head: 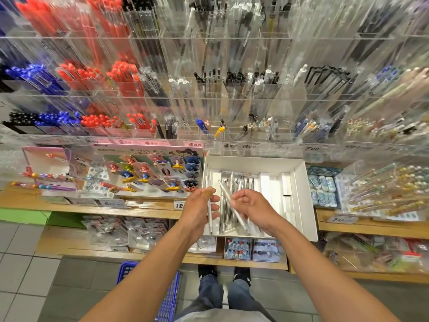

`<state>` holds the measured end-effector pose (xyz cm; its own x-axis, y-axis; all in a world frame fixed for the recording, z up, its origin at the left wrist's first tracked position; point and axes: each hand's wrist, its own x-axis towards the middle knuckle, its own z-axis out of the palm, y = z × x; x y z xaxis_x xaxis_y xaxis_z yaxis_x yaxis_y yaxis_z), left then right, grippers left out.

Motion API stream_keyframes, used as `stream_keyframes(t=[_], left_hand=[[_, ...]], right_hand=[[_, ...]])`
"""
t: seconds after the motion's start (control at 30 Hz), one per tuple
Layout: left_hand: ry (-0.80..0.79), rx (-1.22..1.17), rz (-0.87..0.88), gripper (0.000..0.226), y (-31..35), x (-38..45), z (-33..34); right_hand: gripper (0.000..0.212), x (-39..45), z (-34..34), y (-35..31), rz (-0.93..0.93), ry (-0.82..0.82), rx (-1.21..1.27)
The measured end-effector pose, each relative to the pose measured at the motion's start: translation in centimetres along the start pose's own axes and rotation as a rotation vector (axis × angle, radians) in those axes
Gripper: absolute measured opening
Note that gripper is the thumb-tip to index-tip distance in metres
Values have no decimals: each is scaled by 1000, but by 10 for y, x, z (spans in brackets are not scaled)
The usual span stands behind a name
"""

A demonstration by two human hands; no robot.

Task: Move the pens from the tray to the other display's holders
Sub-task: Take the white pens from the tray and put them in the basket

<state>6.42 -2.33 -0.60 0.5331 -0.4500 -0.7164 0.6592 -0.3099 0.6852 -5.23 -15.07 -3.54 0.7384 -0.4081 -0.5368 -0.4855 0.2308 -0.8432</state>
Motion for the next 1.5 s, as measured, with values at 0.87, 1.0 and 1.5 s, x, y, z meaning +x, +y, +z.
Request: stream_keyframes(t=[0.87,1.0,1.5], left_hand=[[-39,-95,-88,14,0,-4,6],[-40,-97,-86,15,-3,-4,7],[-23,-100,-64,20,-12,-4,5]], right_hand=[[33,47,1,59,305,187,-973],[30,44,2,58,369,176,-910],[28,29,-5,42,341,193,-660]])
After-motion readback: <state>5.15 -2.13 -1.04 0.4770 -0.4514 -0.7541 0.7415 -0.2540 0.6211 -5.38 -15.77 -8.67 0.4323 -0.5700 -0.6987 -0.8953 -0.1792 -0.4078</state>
